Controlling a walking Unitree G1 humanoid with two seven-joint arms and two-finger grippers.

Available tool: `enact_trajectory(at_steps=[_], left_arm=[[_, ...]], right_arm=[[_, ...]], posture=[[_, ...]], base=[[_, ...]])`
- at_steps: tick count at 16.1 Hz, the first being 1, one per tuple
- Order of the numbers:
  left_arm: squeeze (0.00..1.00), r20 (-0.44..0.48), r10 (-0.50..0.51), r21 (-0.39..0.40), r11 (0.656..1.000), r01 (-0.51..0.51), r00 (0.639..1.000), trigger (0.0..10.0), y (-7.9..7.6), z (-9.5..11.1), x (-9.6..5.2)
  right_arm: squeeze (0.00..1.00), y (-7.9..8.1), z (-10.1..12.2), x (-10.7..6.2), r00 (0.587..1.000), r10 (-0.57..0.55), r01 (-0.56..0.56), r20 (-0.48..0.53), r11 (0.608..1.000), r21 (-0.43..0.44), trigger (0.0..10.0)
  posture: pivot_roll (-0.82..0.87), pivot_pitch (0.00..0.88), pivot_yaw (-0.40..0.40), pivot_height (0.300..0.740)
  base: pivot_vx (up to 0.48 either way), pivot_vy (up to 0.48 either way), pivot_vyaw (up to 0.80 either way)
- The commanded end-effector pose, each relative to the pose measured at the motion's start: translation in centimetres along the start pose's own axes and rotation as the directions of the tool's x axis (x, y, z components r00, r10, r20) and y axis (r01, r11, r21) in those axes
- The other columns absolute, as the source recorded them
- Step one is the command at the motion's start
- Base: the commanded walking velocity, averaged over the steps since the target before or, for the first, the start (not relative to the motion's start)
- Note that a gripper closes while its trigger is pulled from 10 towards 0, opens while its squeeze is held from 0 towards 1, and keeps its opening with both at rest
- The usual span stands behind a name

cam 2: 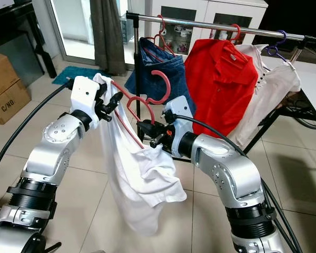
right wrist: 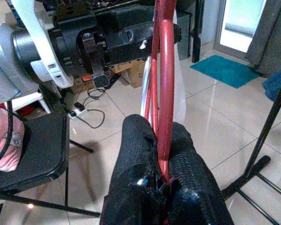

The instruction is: Hang hanger

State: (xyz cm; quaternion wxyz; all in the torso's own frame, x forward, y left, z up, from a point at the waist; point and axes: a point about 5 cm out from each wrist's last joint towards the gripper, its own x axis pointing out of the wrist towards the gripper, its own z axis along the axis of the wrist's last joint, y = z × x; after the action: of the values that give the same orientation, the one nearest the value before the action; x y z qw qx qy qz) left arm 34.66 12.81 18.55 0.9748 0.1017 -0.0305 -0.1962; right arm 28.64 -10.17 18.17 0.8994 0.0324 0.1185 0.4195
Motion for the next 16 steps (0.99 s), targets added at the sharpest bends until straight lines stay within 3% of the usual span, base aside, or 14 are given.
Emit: enact_trajectory(at_steps=[1,11,16], left_arm=[[0.0,-0.026,0.0,0.008,1.0,0.0,1.0,0.0,0.1,-0.2,0.1],[0.0,-0.026,0.016,0.02,1.0,-0.016,1.0,0.0,0.2,-0.3,0.0],[0.0,-0.026,-0.017,0.084,0.996,0.019,1.0,0.0,-0.5,0.2,-0.1]], right_arm=[[0.0,0.3,0.8,-0.4,0.999,0.012,-0.012,0.034,1.0,-0.016,10.0],[0.0,0.0,0.8,-0.4,1.0,0.0,0.0,0.031,1.0,-0.013,10.0],[0.0,-1.0,0.3,-0.4,0.996,-0.086,0.085,-0.01,0.996,-0.004,10.0]], posture=[[-0.18,0.0,-0.016,0.74],[-0.18,0.0,-0.018,0.74],[-0.18,0.0,-0.018,0.74]], base=[[0.0,0.0,0.0],[0.0,0.0,0.0],[0.0,0.0,0.0]])
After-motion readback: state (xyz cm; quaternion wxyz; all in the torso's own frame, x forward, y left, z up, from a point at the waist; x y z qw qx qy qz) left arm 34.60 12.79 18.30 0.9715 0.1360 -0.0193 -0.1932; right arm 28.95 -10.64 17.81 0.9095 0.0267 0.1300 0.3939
